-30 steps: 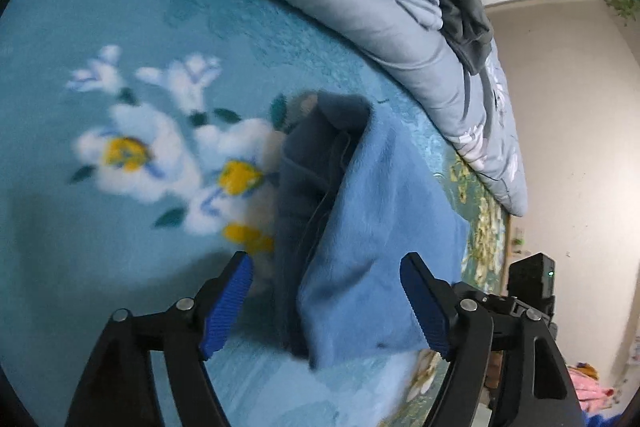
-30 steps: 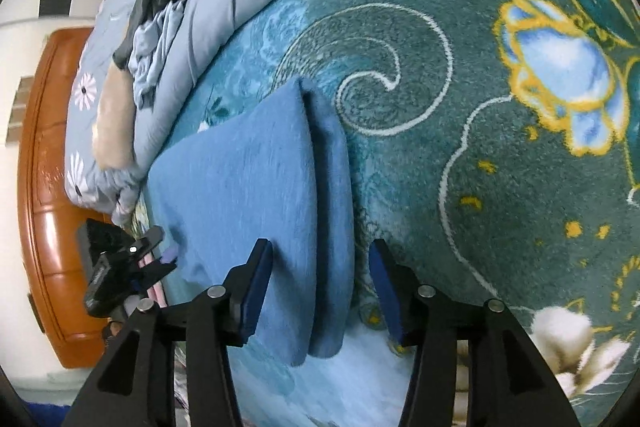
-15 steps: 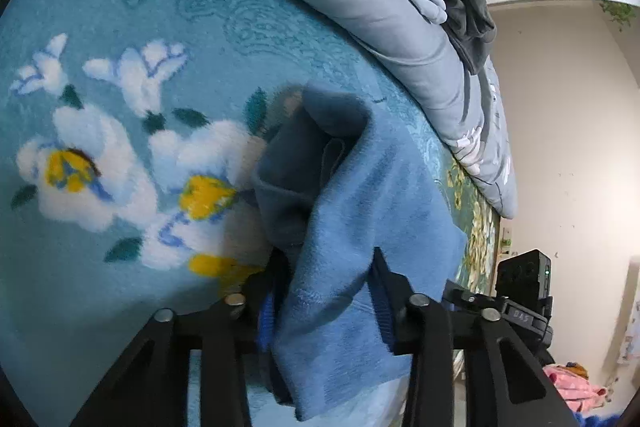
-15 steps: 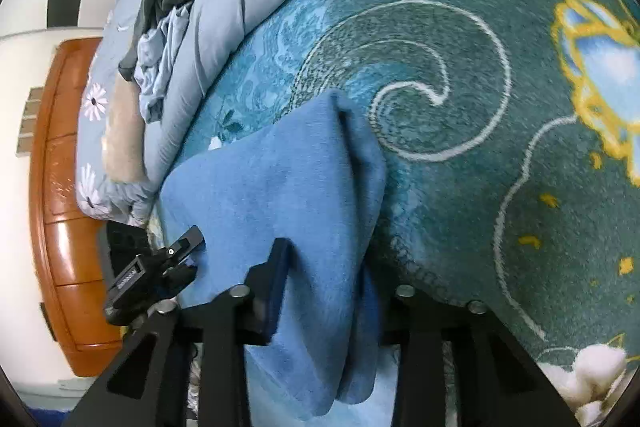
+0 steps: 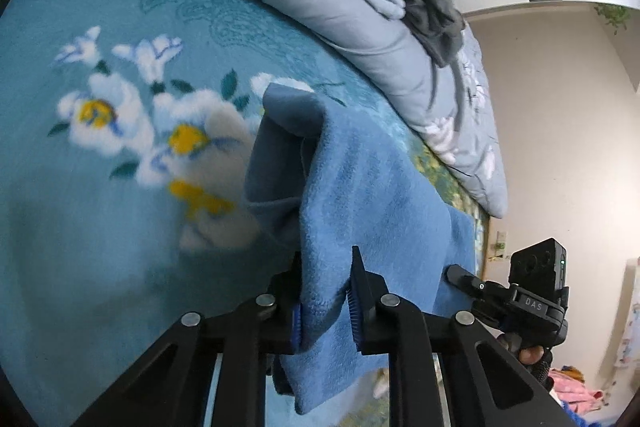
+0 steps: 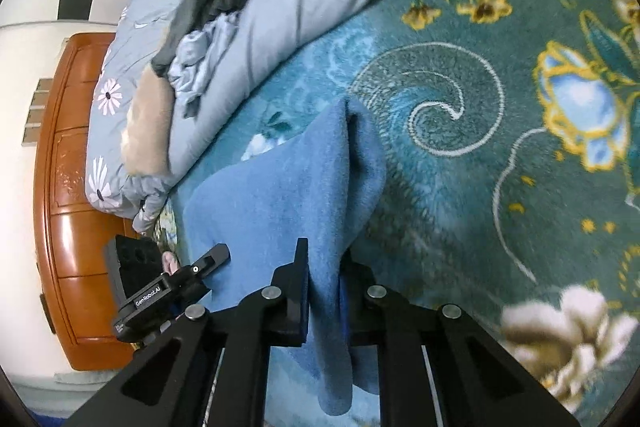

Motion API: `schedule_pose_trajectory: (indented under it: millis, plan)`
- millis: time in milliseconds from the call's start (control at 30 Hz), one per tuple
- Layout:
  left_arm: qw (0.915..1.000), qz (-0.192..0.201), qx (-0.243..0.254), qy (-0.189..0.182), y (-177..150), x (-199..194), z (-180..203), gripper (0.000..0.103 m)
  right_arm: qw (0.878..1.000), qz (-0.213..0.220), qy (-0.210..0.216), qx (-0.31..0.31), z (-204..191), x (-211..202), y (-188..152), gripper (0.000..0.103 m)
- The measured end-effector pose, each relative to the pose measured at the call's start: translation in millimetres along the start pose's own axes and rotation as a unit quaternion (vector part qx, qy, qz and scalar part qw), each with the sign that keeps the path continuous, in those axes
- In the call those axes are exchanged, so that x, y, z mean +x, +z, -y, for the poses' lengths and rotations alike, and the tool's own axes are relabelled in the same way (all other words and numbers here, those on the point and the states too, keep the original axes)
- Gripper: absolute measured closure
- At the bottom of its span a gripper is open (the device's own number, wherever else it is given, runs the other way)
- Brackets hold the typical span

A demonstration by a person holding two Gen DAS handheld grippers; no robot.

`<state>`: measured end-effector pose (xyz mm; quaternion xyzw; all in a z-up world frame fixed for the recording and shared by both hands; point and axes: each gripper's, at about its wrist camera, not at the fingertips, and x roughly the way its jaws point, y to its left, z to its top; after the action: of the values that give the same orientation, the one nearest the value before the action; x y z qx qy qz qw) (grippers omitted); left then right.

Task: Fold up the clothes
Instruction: 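Lift the blue shirt bundle with the left tool and carry it onto the clothes stack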

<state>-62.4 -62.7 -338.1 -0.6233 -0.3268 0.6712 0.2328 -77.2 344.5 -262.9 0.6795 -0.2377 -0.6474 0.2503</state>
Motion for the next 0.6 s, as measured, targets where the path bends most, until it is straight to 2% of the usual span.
schedule_pose_trajectory:
  millis: [100,367,500,600]
  plan:
    - [1.0,0.004,-0.001,-0.003,-11,-16,9,0.084,1.0,0.005,0.001,-0.006,-16,-22,-15,0.091]
    - [0.9983,0.047,0.032,-0.015,-47,-103,55,0.084,0.999,0.036,0.007,-0.036,-85,-88,-69,0.091]
    - [0.9953,0.079,0.052,-0.021,-59,-150,73,0.083,0.997,0.04,0.01,-0.064,-120,-108,-83,0.091]
    - [0.9925,0.105,0.06,-0.014,-68,-182,79,0.083,0.995,0.029,0.009,-0.1,-151,-112,-81,0.091]
